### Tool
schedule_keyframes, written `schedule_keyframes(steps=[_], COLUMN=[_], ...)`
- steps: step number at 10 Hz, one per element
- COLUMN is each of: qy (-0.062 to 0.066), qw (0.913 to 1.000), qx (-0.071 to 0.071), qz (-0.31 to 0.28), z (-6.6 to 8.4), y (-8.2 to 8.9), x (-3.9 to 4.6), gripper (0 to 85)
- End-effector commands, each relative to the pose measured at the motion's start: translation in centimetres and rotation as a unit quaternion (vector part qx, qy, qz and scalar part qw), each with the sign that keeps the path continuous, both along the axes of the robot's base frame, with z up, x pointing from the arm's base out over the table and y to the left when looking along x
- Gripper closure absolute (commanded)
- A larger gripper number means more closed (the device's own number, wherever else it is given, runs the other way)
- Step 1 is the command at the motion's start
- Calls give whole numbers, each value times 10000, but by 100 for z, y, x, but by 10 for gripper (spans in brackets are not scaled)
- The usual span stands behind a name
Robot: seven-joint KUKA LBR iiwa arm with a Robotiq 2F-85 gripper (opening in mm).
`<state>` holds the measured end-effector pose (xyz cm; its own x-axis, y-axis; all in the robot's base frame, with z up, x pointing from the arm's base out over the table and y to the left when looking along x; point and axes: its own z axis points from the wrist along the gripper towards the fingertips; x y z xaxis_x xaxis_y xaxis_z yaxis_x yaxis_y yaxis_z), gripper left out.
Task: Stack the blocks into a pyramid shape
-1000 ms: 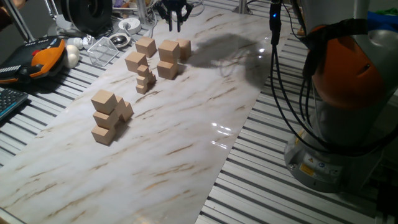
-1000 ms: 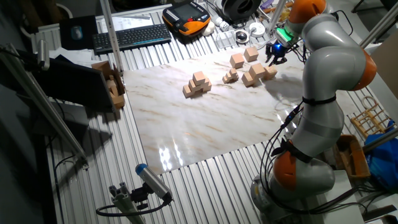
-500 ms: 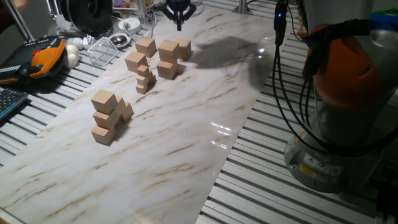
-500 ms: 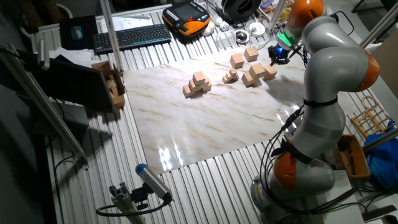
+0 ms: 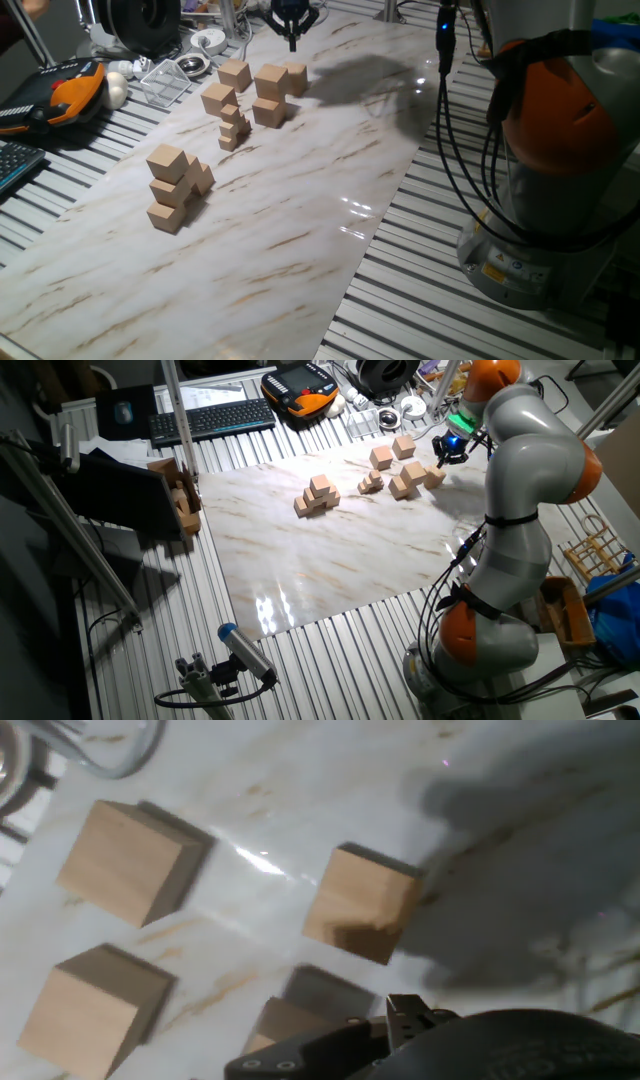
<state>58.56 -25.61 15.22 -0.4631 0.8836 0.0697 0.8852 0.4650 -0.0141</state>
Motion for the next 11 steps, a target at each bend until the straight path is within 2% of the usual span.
schedule_keyframes(steps=[1, 2, 3, 5, 6, 9, 10, 11], qy=[-181, -401, -434, -470, -528, -663, -675, -740], qw=[9916, 9869, 9841, 9745, 9662, 9514, 9509, 9511], qx=[-180, -272, -312, -327, -375, -556, -568, -621], qz=[-1269, -1538, -1696, -2170, -2495, -2954, -2967, -2932], z=[-48, -103, -136, -192, -229, -257, -280, -310], y=[-63, -140, -199, -231, -232, -248, -264, -281], x=[-63, -91, -106, -80, -44, -25, -40, -50], gripper=[850, 850, 850, 850, 850, 850, 850, 850])
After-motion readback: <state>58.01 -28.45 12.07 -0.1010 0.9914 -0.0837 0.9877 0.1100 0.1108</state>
